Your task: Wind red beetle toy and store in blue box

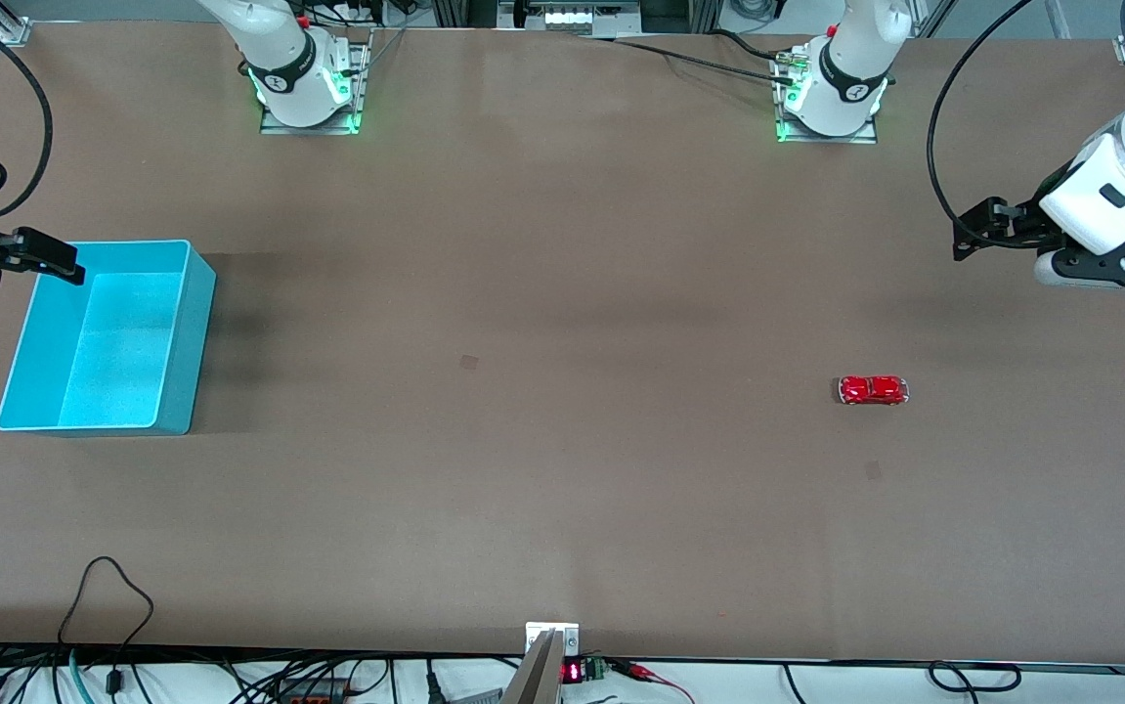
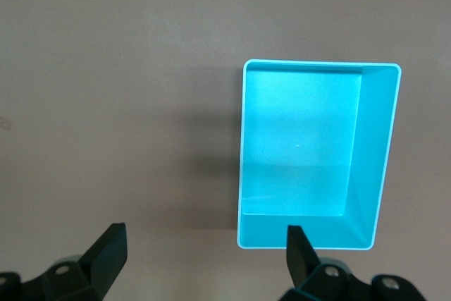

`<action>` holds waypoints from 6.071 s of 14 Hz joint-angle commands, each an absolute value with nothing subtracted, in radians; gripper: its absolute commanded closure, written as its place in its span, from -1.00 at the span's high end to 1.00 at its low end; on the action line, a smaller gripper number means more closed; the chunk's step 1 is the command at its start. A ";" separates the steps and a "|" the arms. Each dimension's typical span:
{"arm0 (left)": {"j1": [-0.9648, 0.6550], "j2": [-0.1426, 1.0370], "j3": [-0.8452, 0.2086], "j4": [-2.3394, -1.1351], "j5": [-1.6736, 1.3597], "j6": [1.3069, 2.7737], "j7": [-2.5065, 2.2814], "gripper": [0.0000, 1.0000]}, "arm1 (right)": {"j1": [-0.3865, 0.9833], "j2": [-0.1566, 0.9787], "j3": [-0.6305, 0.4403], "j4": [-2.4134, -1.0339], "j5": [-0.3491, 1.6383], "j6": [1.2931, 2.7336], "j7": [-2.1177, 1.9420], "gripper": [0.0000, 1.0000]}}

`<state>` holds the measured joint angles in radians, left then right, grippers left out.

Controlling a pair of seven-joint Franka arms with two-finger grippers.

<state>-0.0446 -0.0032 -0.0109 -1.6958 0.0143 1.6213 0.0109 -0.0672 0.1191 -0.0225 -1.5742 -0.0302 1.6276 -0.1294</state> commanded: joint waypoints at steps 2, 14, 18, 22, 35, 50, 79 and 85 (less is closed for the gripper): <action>-0.046 0.008 -0.003 -1.674 0.000 1.600 0.009 1.00 | -0.074 0.098 -0.015 -1.592 -0.003 1.637 -0.124 1.00; -0.063 0.034 -0.014 -1.672 -0.011 1.386 0.009 1.00 | -0.080 0.100 -0.017 -1.592 -0.003 1.638 -0.126 1.00; -0.066 0.037 -0.021 -1.672 -0.006 1.336 0.080 1.00 | -0.077 0.098 -0.017 -1.592 -0.003 1.637 -0.126 1.00; -0.054 0.052 -0.018 -1.672 0.005 1.319 0.356 1.00 | -0.080 0.098 -0.017 -1.594 -0.003 1.634 -0.126 1.00; 0.020 0.281 -0.014 -1.793 0.101 1.935 1.249 1.00 | -0.089 0.098 -0.017 -1.597 -0.003 1.634 -0.124 1.00; 0.011 0.500 -0.017 -2.025 0.101 2.464 1.459 0.33 | -0.091 0.098 -0.017 -1.597 -0.003 1.637 -0.126 1.00; 0.334 0.571 -0.018 -1.959 0.081 2.529 1.868 -0.01 | -0.083 0.103 -0.014 -1.594 -0.002 1.635 -0.124 1.00; 0.370 0.494 -0.064 -1.956 0.026 2.491 1.862 1.00 | -0.083 0.121 -0.011 -1.592 0.009 1.631 -0.124 1.00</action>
<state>0.3600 0.5391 -0.0454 -1.9579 0.0485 2.5428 1.8493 -0.0768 0.1234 -0.0179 -1.5794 -0.0105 1.6295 -0.1293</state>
